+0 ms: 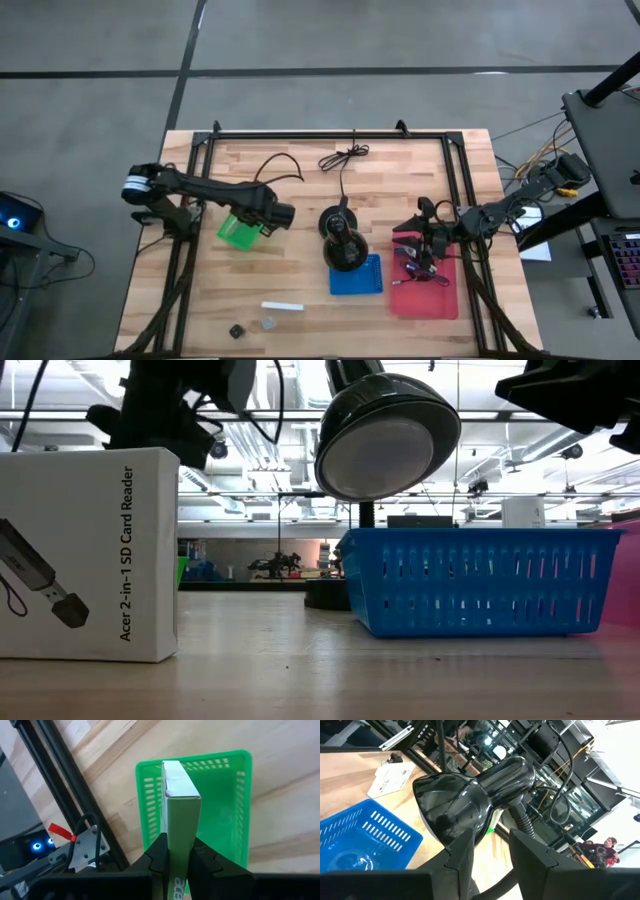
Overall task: Pick and place items into bin
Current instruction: Put the left card reader box into the green bin
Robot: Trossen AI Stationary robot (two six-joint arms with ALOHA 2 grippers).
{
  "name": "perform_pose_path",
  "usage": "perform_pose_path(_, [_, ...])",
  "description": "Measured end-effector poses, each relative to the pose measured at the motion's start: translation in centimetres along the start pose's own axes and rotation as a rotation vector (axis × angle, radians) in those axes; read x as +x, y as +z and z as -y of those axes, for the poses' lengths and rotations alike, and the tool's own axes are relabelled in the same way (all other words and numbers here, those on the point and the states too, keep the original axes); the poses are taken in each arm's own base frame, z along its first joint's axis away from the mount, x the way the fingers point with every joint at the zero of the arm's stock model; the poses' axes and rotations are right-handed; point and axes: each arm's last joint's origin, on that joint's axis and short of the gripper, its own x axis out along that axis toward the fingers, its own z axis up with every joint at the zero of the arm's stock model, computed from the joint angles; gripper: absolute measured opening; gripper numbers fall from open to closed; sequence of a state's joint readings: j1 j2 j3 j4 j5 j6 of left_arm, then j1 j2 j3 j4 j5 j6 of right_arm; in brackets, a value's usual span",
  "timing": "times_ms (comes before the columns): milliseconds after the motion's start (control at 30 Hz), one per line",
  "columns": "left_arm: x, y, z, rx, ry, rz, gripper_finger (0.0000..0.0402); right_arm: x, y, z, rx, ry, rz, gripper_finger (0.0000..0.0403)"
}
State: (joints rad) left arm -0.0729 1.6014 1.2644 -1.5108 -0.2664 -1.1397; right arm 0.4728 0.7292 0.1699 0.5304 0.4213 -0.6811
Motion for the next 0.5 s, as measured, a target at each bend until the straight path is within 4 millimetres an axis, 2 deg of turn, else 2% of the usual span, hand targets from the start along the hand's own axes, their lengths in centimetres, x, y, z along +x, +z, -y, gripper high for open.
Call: perform_pose_path(500, [2.0, 0.7, 1.4, 0.026, 0.082, -0.049, 0.0022, 0.0, 0.0, 0.0, -0.005, 0.002, -0.001, 0.0111])
